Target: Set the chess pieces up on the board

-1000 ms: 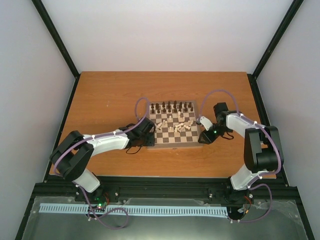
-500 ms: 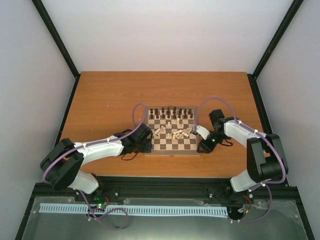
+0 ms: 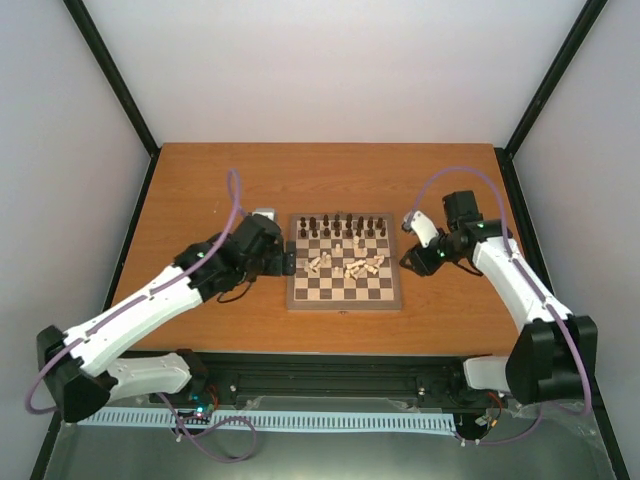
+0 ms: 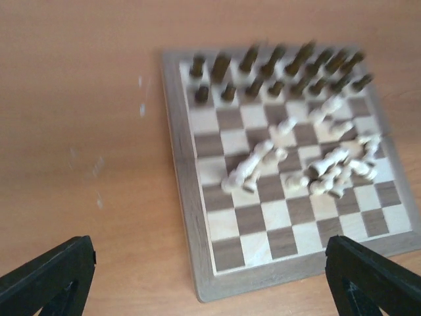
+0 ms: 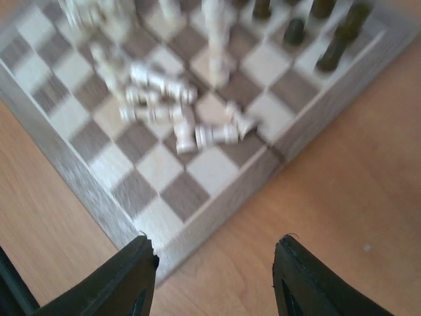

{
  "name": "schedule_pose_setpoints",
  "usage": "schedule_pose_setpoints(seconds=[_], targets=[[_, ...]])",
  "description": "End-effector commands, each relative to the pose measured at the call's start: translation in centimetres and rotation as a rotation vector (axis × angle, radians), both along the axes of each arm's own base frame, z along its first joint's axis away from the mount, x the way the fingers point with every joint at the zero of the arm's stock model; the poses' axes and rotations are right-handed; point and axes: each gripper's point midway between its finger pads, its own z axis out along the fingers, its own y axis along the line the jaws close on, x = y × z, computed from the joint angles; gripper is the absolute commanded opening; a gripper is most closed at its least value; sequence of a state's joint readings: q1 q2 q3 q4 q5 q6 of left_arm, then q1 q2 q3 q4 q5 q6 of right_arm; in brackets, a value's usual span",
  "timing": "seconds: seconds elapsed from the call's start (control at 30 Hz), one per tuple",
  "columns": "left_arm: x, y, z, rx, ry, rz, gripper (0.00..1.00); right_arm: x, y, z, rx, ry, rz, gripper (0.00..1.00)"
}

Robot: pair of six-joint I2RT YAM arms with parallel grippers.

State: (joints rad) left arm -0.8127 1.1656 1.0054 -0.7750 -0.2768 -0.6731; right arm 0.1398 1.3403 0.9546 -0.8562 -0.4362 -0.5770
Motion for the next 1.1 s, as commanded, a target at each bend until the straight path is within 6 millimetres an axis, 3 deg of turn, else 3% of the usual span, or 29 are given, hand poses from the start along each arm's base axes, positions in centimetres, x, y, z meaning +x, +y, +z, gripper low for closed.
schedule_pose_setpoints(seconds=[0.0,0.17,0.27,0.4,0.57,0.67,0.8,0.9,1.0,1.07], targets=[[0.2,2.2,4.4,0.171,-0.131,-0.098,0.99,1.5,2.7,5.7,0.144,-0.097,-0.022,0.5],[1.7,1.3,3.6,0.221,-0.224,-0.176,1.0,3.5,6.3,5.3,0.097,-0.137,0.042,0.49],[1.4,1.2,2.6,0.228,-0.184,-0.225,0.92,5.2,7.2,4.3,0.039,-0.18,0.046,0.46],[0.4,1.8,2.0,0.188,-0.194,-0.226,0.85,4.7,8.7,1.8,-0.035,-0.187,0.091,0.43],[-0.2,2.4,4.4,0.117,-0.288,-0.213,0.84,3.6,9.9,0.2,-0.07,-0.176,0.139,0.43],[0.2,2.6,7.1,0.043,-0.348,-0.15,0.91,2.5,10.6,0.0,-0.051,-0.174,0.185,0.42],[0.9,0.6,11.0,-0.102,-0.423,-0.154,0.94,1.4,12.0,-0.1,-0.055,-0.178,0.25,0.39],[2.3,-0.4,13.6,-0.046,-0.499,-0.198,0.92,0.7,14.1,-0.1,-0.065,-0.153,0.353,0.27],[4.4,0.7,12.4,0.094,-0.483,-0.149,0.77,0.5,16.1,-0.1,-0.061,-0.11,0.413,0.27],[4.3,0.7,10.2,0.046,-0.423,-0.195,0.69,0.9,16.7,-0.9,-0.091,-0.101,0.415,0.27]])
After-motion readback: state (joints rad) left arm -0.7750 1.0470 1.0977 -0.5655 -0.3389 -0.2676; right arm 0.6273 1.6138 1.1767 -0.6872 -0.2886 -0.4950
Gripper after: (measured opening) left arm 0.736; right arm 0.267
